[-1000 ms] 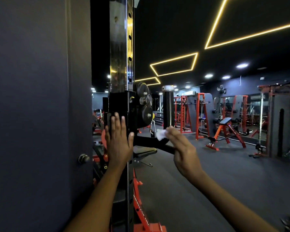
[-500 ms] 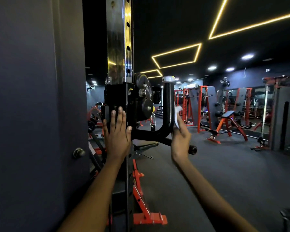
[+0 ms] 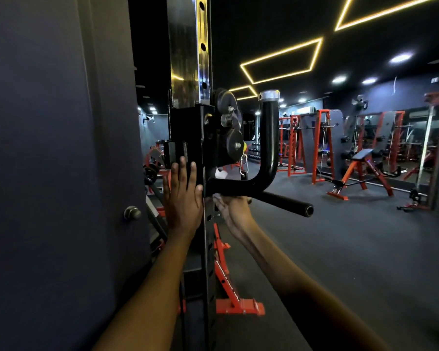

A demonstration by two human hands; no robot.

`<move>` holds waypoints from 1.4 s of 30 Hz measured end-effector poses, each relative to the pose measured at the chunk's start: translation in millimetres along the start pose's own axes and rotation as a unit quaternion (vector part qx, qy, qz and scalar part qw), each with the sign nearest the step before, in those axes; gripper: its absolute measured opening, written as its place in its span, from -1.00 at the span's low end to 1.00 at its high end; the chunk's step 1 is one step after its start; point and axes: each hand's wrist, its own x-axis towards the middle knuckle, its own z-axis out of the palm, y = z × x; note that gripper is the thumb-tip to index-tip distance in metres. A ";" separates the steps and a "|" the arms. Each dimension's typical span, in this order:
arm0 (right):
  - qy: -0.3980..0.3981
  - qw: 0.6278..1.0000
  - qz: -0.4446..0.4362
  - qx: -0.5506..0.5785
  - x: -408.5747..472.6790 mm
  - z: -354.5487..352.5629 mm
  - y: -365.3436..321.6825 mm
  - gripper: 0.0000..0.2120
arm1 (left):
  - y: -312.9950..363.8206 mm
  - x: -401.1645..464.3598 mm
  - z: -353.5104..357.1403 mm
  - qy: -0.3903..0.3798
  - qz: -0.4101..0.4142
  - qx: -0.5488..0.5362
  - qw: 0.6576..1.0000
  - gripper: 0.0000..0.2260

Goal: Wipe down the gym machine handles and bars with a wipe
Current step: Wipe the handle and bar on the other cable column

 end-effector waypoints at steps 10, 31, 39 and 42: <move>0.065 0.994 0.055 0.071 -42.8 -55.3 -44.5 -0.70 | 10.3 -3.7 -18.3 -0.101 -0.045 -0.014 0.994 -0.53; 0.121 0.753 -0.093 -0.640 -254.1 -281.0 -102.5 -0.68 | 253.2 -193.3 -178.5 -0.461 -0.085 -0.120 0.875 -0.71; 0.106 0.780 -0.029 -0.616 -310.4 -379.6 -128.5 -0.71 | 351.2 -257.6 -198.2 -0.494 -0.124 -0.151 0.847 -0.62; 0.081 0.782 -0.016 -0.618 -302.0 -408.8 -128.3 -0.69 | 379.5 -261.5 -177.3 -0.490 -0.131 -0.147 0.849 -0.59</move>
